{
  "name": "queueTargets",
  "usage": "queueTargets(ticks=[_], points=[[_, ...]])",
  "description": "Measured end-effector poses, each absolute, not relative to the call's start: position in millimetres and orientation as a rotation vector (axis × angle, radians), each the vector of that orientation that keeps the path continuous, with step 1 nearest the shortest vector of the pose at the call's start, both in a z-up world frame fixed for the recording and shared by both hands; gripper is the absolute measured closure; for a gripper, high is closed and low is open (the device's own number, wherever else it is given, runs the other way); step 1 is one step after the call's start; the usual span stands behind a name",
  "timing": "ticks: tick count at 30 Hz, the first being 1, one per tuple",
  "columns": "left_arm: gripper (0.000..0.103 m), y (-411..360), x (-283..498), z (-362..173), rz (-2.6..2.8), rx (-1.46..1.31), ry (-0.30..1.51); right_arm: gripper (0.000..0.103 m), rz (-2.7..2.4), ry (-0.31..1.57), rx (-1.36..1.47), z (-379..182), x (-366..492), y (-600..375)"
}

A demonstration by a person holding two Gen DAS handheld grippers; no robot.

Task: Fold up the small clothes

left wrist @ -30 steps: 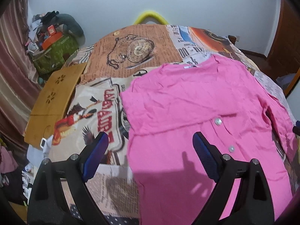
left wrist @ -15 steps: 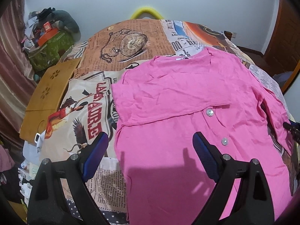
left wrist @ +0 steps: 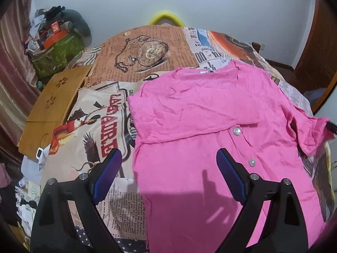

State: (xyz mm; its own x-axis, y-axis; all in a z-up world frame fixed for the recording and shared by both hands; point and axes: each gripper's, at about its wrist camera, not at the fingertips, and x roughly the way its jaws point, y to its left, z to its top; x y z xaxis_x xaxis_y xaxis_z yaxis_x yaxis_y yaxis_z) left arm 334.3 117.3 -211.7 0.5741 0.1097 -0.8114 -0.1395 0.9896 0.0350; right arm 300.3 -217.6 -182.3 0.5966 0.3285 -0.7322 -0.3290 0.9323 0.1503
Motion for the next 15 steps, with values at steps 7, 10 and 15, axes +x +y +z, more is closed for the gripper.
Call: queueTargets(ticks=[7, 10, 15], points=[[0.011, 134.0, 335.5, -206.3, 0.156, -0.036, 0.905, 0.101, 0.503, 0.761, -0.032, -134.0, 318.2, -157.7], [0.011, 143.1, 336.7, -206.6, 0.152, -0.050, 0.894, 0.101, 0.554, 0.733, -0.065, -121.7, 323.4, -126.1], [0.011, 159.3, 338.1, -210.7, 0.155, -0.082, 0.890, 0.101, 0.657, 0.714, -0.127, -114.7, 338.1, -60.1]])
